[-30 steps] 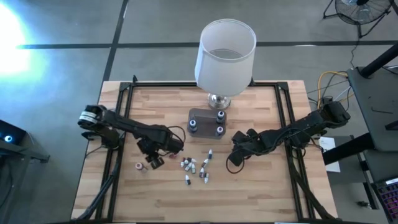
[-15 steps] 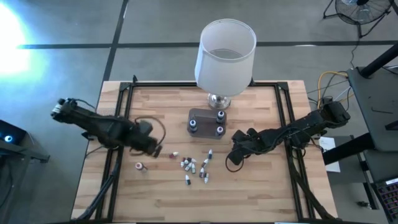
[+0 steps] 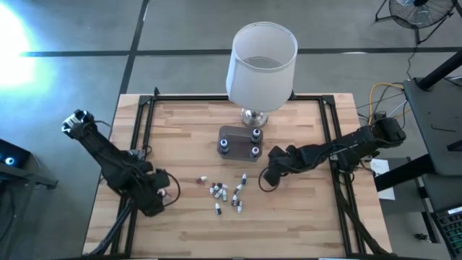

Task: Pick & Place food coloring
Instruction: Put the big red food coloring bottle into the black bin

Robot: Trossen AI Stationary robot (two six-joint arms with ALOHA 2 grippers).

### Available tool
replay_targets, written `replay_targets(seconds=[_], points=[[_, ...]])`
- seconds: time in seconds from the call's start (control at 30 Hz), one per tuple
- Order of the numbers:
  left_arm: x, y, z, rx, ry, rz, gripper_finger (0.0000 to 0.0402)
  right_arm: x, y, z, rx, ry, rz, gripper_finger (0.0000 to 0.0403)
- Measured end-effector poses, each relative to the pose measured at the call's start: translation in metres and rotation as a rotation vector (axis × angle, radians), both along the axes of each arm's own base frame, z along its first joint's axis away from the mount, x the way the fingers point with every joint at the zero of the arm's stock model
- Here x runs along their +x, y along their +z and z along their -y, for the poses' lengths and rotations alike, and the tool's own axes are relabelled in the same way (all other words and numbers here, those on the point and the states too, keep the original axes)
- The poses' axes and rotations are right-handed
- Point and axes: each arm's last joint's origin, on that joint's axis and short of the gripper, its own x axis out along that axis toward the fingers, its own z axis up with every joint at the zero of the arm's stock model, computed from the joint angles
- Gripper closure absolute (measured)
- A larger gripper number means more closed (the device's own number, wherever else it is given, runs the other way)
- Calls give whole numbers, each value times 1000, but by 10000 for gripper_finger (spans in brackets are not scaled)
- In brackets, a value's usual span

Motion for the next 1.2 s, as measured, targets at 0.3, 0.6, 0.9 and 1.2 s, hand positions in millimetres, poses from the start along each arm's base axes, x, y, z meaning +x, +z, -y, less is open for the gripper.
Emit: replay_targets(seconds=[0.3, 0.6, 0.9, 1.2], points=[[-9, -26, -3, 78, -100, -39, 248, 1, 0, 5, 41, -19, -4, 218], [-16, -40, -10, 45, -130, 22, 248, 1, 0, 6, 67, -43, -1, 218], [-16, -59, -10, 28, -169, 52, 248, 1, 0, 6, 73, -62, 2, 218], [-18, -66, -11, 26, -183, 14, 248, 1, 0, 9, 73, -71, 2, 218]])
